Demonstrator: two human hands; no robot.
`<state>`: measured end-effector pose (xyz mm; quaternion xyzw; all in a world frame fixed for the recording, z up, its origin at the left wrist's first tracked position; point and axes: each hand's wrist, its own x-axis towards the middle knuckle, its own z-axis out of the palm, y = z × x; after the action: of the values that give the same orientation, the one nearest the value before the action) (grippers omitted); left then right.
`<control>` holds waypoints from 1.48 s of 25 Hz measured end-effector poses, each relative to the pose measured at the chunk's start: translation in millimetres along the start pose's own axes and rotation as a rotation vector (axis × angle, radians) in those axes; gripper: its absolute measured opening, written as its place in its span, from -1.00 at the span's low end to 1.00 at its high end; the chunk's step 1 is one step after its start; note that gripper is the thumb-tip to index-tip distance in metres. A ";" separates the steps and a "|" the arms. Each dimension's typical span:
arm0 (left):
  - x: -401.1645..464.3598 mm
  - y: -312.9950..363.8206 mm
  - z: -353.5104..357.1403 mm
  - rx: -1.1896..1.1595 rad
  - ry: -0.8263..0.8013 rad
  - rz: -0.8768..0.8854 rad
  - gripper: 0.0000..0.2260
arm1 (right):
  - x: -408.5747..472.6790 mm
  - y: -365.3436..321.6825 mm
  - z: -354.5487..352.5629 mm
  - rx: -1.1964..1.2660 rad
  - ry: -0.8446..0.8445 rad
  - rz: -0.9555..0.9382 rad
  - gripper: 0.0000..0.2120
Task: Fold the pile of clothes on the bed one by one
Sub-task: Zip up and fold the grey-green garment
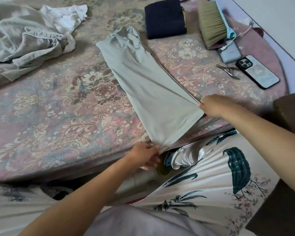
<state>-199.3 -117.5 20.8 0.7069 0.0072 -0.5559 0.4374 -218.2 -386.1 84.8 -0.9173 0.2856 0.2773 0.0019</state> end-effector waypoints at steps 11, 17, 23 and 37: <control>97.9 141.1 -127.1 1.274 0.699 0.680 -0.43 | 73.5 -87.2 1.6 -0.077 0.238 -0.478 -0.39; 144.4 189.5 -161.4 1.208 0.625 0.479 -0.45 | 149.1 -143.7 -63.3 0.371 0.463 -0.594 -0.51; 148.7 230.8 -201.9 0.317 1.046 0.541 -0.66 | 237.8 -210.4 -159.3 0.664 0.270 -0.198 -0.46; 171.4 280.5 -294.2 -0.098 0.790 0.460 -0.84 | 295.3 -221.0 -197.9 1.408 -0.203 -0.179 -0.61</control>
<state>234.8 -188.0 56.0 0.8263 0.0424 -0.1312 0.5460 200.0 -387.6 67.5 -0.6880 0.3190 0.1099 0.6425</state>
